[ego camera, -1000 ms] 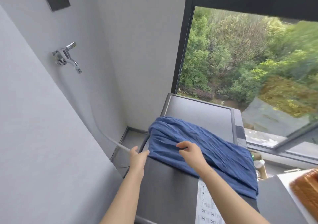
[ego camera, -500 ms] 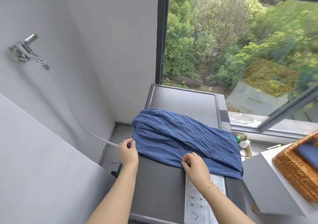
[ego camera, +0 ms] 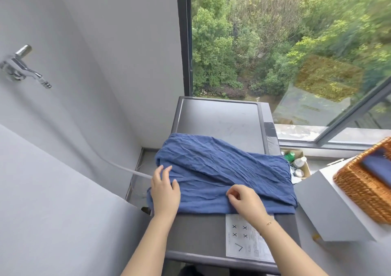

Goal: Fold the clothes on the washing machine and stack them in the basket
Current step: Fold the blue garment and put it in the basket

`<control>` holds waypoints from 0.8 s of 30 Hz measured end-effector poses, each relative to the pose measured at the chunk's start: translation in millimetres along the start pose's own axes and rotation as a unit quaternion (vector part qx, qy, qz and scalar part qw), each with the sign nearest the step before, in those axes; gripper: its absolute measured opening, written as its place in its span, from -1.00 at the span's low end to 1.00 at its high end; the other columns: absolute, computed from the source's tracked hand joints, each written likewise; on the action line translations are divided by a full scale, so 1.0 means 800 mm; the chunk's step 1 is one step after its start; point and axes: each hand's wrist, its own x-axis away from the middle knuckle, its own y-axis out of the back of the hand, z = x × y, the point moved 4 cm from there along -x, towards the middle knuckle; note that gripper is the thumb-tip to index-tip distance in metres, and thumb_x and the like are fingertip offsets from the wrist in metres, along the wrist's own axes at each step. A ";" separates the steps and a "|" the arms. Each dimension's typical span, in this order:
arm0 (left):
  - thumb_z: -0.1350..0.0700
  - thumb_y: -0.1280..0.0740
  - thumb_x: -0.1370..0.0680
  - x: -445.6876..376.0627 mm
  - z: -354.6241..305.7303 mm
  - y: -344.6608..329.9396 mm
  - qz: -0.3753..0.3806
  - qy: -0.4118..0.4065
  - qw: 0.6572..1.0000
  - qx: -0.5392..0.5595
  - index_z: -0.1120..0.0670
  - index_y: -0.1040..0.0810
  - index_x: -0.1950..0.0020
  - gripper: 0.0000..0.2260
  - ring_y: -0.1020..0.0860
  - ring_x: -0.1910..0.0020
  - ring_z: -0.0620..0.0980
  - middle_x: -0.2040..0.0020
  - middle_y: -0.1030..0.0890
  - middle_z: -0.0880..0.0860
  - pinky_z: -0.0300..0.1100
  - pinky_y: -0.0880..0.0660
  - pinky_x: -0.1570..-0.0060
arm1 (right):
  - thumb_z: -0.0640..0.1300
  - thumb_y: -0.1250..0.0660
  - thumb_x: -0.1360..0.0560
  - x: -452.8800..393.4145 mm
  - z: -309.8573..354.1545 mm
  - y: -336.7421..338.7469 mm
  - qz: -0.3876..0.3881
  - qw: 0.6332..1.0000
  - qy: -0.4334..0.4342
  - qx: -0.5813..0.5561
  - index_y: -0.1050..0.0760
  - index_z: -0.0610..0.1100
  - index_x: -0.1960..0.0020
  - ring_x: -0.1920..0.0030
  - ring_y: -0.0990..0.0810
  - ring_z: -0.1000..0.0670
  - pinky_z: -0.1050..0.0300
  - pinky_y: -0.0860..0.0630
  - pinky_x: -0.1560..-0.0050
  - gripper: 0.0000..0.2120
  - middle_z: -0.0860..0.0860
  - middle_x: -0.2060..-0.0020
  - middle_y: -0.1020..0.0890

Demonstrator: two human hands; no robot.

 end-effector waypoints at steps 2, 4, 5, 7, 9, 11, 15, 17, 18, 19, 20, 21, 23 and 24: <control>-0.07 -0.14 -0.62 0.006 -0.006 -0.032 0.140 -0.037 0.986 -0.084 0.04 -0.13 -0.56 -0.46 -0.03 -0.55 0.16 -0.58 -0.03 0.15 0.03 -0.05 -0.46 | -0.20 -0.30 -0.47 0.008 -0.018 0.011 -0.038 0.999 -0.031 -0.019 -0.56 0.00 0.19 0.27 -0.52 0.15 0.25 -0.41 0.15 -0.86 0.14 0.29 -0.60; -0.33 0.26 -0.48 0.018 0.000 -0.055 0.231 -0.053 0.948 -0.212 -0.04 0.29 -0.53 -0.30 0.24 -0.55 0.11 -0.57 0.27 0.09 0.07 0.22 -0.48 | -0.21 -0.28 -0.46 0.014 -0.031 0.015 -0.024 0.995 -0.083 -0.056 -0.54 -0.01 0.23 0.42 -0.54 0.14 0.22 -0.45 0.26 -0.85 0.12 0.40 -0.56; -0.35 0.35 -0.42 0.022 0.004 -0.059 0.244 -0.055 0.936 -0.246 -0.03 0.38 -0.49 -0.28 0.29 -0.54 0.10 -0.55 0.33 0.08 0.09 0.26 -0.47 | -0.20 -0.26 -0.45 0.015 -0.035 0.014 -0.004 0.991 -0.113 -0.074 -0.53 -0.04 0.24 0.49 -0.55 0.09 0.21 -0.46 0.32 -0.86 0.09 0.44 -0.56; -0.33 0.19 -0.55 0.025 0.002 -0.055 0.260 -0.055 0.923 -0.278 -0.06 0.33 -0.53 -0.34 0.27 -0.54 0.10 -0.56 0.32 0.07 0.10 0.21 -0.48 | -0.19 -0.23 -0.42 0.017 -0.041 0.012 0.035 0.981 -0.159 -0.104 -0.54 -0.12 0.21 0.53 -0.58 0.02 0.23 -0.45 0.42 -0.88 0.03 0.47 -0.58; -0.19 -0.08 -0.61 0.017 -0.011 -0.042 0.279 -0.035 0.920 -0.272 -0.09 0.10 -0.58 -0.38 0.14 -0.56 0.10 -0.59 0.19 0.04 0.10 0.05 -0.49 | -0.21 -0.23 -0.42 0.018 -0.044 0.011 0.075 0.969 -0.183 -0.148 -0.55 -0.17 0.17 0.51 -0.59 -0.03 0.23 -0.42 0.50 -0.87 -0.01 0.45 -0.59; -0.09 -0.20 -0.58 -0.005 -0.024 -0.032 0.279 0.009 0.933 -0.225 -0.08 -0.22 -0.52 -0.49 -0.09 -0.51 0.11 -0.56 -0.10 0.04 0.07 -0.15 -0.43 | -0.23 -0.24 -0.44 0.017 -0.041 0.017 0.071 0.961 -0.180 -0.195 -0.57 -0.18 0.16 0.49 -0.58 -0.04 0.24 -0.38 0.53 -0.87 -0.03 0.41 -0.61; 0.16 -0.25 -0.53 -0.073 -0.075 -0.014 0.175 0.014 0.984 -0.010 0.00 -0.59 -0.14 -0.76 -0.50 -0.19 0.09 -0.24 -0.53 0.08 -0.10 -0.40 -0.22 | -0.26 -0.27 -0.42 0.000 -0.037 0.064 -0.112 0.965 -0.128 -0.198 -0.56 -0.03 0.19 0.35 -0.62 -0.02 0.18 -0.48 0.34 -0.84 0.03 0.27 -0.64; 0.26 -0.22 -0.53 -0.098 -0.117 -0.012 0.165 -0.039 0.985 0.023 0.04 -0.61 -0.09 -0.75 -0.54 -0.10 0.05 -0.15 -0.55 0.05 -0.18 -0.40 -0.09 | -0.27 -0.29 -0.43 -0.014 -0.038 0.091 -0.182 0.966 -0.110 -0.147 -0.56 -0.05 0.10 0.14 -0.60 -0.02 0.13 -0.46 0.12 -0.84 0.03 0.13 -0.61; 0.28 -0.20 -0.53 -0.107 -0.135 -0.014 0.174 -0.057 0.983 0.013 0.04 -0.62 -0.09 -0.73 -0.55 -0.07 0.07 -0.12 -0.56 0.04 -0.20 -0.39 0.01 | -0.27 -0.29 -0.44 -0.019 -0.039 0.101 -0.202 0.965 -0.110 -0.122 -0.56 -0.09 0.03 0.07 -0.58 -0.04 0.11 -0.44 0.06 -0.83 0.01 0.06 -0.59; 0.29 -0.17 -0.53 -0.119 -0.151 -0.022 0.185 -0.068 0.980 -0.007 0.04 -0.63 -0.09 -0.70 -0.56 -0.05 0.09 -0.11 -0.56 0.03 -0.20 -0.38 0.09 | -0.27 -0.30 -0.45 -0.028 -0.041 0.111 -0.214 0.965 -0.117 -0.099 -0.55 -0.12 -0.04 0.02 -0.57 -0.07 0.08 -0.44 0.03 -0.81 -0.02 -0.01 -0.55; 0.30 -0.16 -0.53 -0.130 -0.161 -0.033 0.199 -0.075 0.977 -0.031 0.03 -0.63 -0.10 -0.67 -0.56 -0.05 0.10 -0.13 -0.55 0.02 -0.20 -0.38 0.12 | -0.26 -0.30 -0.45 -0.036 -0.046 0.117 -0.207 0.967 -0.129 -0.075 -0.52 -0.14 -0.10 -0.01 -0.56 -0.11 0.05 -0.45 0.02 -0.77 -0.05 -0.07 -0.52; 0.29 -0.15 -0.53 -0.140 -0.165 -0.044 0.216 -0.075 0.972 -0.053 0.02 -0.62 -0.12 -0.67 -0.56 -0.07 0.10 -0.18 -0.54 0.01 -0.19 -0.40 0.10 | -0.23 -0.31 -0.46 -0.042 -0.049 0.118 -0.181 0.971 -0.147 -0.048 -0.49 -0.14 -0.15 -0.03 -0.56 -0.14 0.04 -0.45 0.02 -0.74 -0.07 -0.12 -0.47; 0.25 -0.19 -0.55 -0.157 -0.163 -0.067 0.258 -0.072 0.959 -0.091 0.04 -0.55 -0.24 -0.68 -0.53 -0.16 0.10 -0.30 -0.47 0.06 -0.13 -0.45 -0.08 | -0.16 -0.33 -0.48 -0.054 -0.060 0.114 -0.103 0.977 -0.184 0.011 -0.43 -0.11 -0.18 -0.05 -0.56 -0.17 0.04 -0.44 0.02 -0.72 -0.08 -0.17 -0.40; 0.22 -0.23 -0.55 -0.162 -0.158 -0.078 0.283 -0.069 0.951 -0.106 0.05 -0.50 -0.31 -0.67 -0.50 -0.20 0.10 -0.33 -0.41 0.09 -0.11 -0.42 -0.18 | -0.12 -0.34 -0.49 -0.058 -0.066 0.110 -0.078 0.977 -0.195 0.031 -0.43 -0.08 -0.13 -0.06 -0.56 -0.16 0.05 -0.45 0.00 -0.76 -0.07 -0.17 -0.40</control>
